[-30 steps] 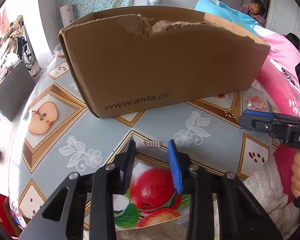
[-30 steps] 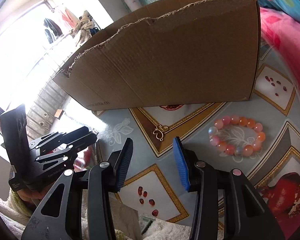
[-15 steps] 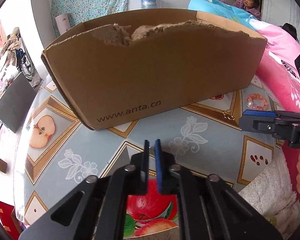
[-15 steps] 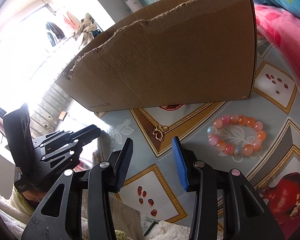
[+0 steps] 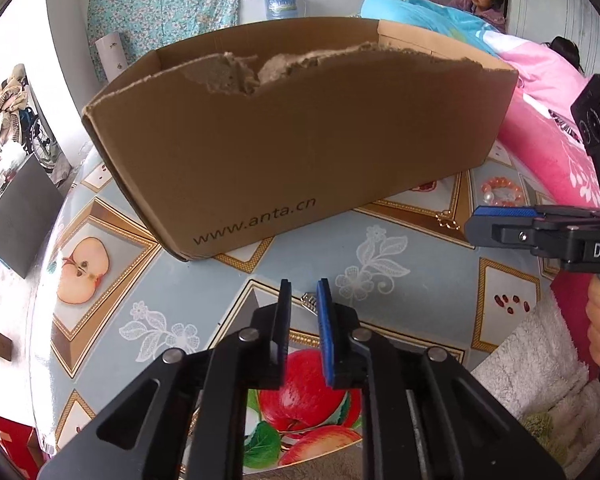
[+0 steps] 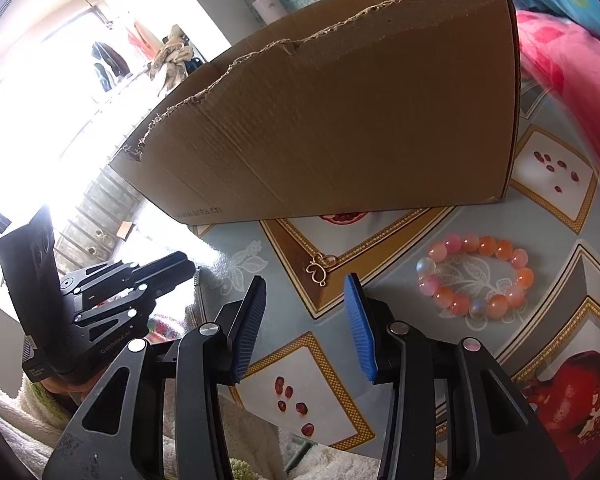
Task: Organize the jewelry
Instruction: 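Hold the right gripper open above the gold knot charm beside the bracelet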
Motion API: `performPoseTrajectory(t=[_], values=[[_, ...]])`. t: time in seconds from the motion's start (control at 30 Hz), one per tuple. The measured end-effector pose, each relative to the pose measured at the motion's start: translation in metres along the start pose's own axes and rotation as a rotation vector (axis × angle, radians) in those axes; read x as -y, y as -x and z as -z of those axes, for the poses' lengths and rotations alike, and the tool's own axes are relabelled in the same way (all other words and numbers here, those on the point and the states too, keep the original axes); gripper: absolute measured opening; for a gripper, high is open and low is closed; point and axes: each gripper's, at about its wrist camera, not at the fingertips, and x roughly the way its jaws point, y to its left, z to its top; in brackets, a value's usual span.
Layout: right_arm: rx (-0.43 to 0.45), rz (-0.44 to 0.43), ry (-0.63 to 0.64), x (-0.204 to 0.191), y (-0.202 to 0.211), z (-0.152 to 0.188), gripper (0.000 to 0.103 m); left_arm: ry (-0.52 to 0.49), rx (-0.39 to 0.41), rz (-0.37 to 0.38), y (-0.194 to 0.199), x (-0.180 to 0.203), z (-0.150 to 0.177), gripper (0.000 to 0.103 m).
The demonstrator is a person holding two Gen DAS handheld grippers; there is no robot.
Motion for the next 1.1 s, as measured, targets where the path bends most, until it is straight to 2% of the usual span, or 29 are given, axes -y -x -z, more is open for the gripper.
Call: performPoseTrajectory(t=[0.33,0.53,0.6,0.7,0.93,1.1], values=[[-0.004,0.003,0.003,-0.003,-0.001,-0.001,0.039,0.018,-0.012,0.076,0.002,0.003,0.002,0.013],[-0.002,-0.004,-0.002,-0.001,-0.002,-0.001,0.039,0.023,-0.026,0.115,0.003,0.007,0.003,0.025],[-0.001,-0.006,-0.007,0.0,-0.002,-0.001,0.039,0.016,-0.019,0.105,0.003,0.01,0.004,0.025],[-0.001,-0.008,-0.007,0.001,-0.001,-0.001,0.039,-0.023,-0.009,0.048,0.002,0.02,0.003,0.024],[0.001,-0.012,-0.005,0.003,-0.001,-0.002,0.039,-0.065,0.011,0.028,0.003,0.028,0.005,0.006],[0.001,-0.015,-0.006,0.006,-0.001,-0.003,0.039,-0.052,0.014,0.026,0.002,0.026,0.004,0.004]])
